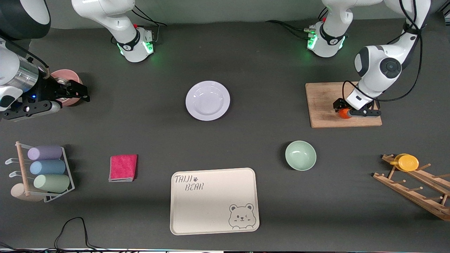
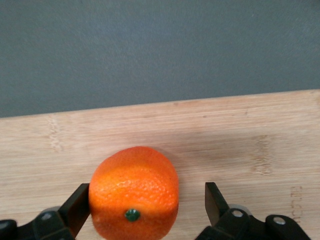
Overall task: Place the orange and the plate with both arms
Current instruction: 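Reach the left gripper down to the orange and grasp it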
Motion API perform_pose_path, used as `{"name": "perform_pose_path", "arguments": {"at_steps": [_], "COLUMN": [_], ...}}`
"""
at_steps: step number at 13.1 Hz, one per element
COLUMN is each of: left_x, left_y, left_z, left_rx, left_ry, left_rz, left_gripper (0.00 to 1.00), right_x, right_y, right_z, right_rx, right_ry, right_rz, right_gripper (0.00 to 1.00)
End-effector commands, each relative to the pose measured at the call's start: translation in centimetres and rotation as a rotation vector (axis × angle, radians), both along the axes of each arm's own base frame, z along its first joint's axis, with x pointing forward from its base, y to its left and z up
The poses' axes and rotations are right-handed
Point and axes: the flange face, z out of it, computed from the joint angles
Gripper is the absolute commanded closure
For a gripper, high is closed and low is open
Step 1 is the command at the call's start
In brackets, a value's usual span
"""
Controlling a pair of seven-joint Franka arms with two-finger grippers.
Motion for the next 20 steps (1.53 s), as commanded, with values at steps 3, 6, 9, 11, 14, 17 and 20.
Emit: {"name": "perform_pose_path", "arguments": {"at_steps": [3,6,9,11,14,17,20], "left_x": [-0.4,-0.5,-0.3,-0.1,2.3,5.9,7.6], "left_y": [0.5,0.4,0.5,0.5,0.6,2.1,2.6], "left_z": [-0.8,-0.9,-0.7,-0.4,3.5,13.6,23.9], "left_rx": [0.005,0.005,0.005,0.005,0.008,0.008,0.008], "left_ry": [0.015,0.020,0.017,0.010,0.007,0.072,0.063], "left_rz": [-0.008,-0.010,-0.008,-0.010,-0.001,0.027,0.037], "left_gripper": [0.00,0.23,0.46,0.46,0.46,0.46,0.46], "right_x": [0.0,0.5,1.0,1.1,1.2,1.2,1.3], "right_y": [0.6,0.5,0.6,0.6,0.4,0.5,0.4], "right_z": [0.9,1.4,0.9,1.0,0.7,0.5,0.4], "right_rx": [0.012,0.009,0.008,0.004,0.003,0.003,0.004], "right_ry": [0.006,-0.006,-0.001,-0.004,0.002,0.005,0.008], "right_rz": [-0.010,-0.027,-0.039,-0.049,-0.054,-0.053,-0.054], "right_gripper": [0.00,0.00,0.00,0.00,0.00,0.00,0.00]}}
